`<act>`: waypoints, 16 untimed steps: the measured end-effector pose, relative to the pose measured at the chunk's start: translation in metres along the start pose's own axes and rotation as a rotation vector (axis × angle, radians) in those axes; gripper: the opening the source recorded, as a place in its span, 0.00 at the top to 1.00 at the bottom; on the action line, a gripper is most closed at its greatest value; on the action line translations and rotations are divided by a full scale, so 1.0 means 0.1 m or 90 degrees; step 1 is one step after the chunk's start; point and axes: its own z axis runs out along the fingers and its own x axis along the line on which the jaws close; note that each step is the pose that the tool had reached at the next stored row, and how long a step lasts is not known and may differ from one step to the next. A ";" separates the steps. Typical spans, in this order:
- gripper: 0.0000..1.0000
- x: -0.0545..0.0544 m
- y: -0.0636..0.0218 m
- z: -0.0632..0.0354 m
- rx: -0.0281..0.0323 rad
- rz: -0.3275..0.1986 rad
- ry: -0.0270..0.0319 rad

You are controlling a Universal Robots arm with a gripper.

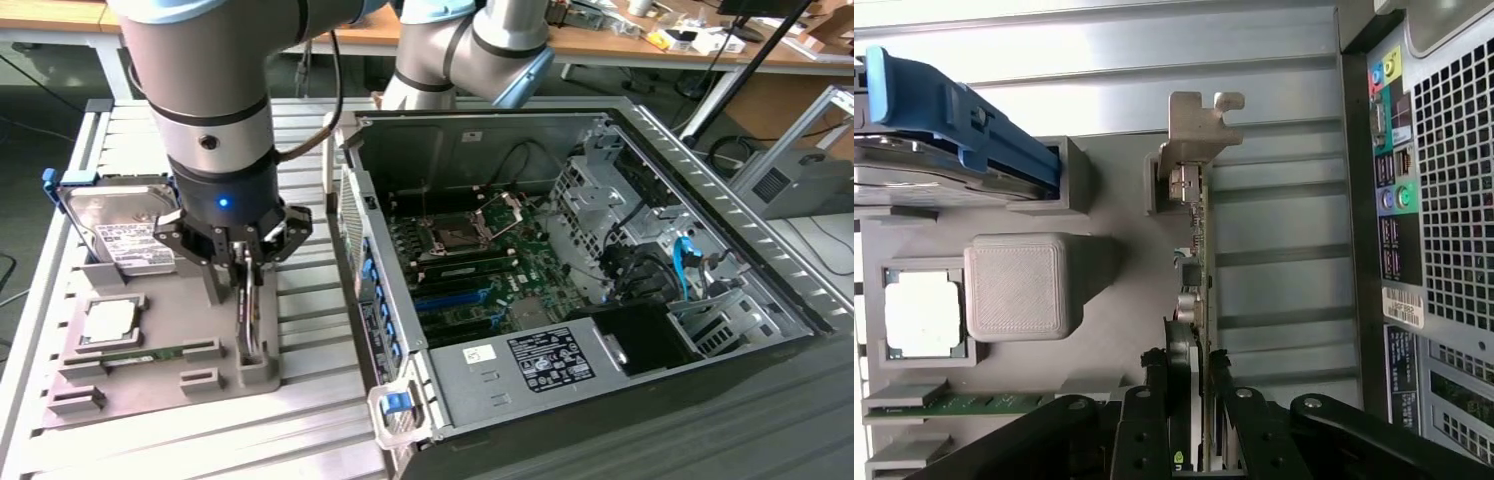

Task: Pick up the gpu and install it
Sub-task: 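Pick up the gpu and move the gpu toward the slot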

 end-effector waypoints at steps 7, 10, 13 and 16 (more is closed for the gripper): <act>0.73 0.00 0.006 -0.157 0.0000 0.000 0.0000; 0.73 0.00 0.009 -0.238 0.0000 0.000 0.0000; 0.73 0.00 0.012 -0.311 0.0000 0.000 0.0000; 0.73 0.00 0.014 -0.361 0.0000 0.000 0.0000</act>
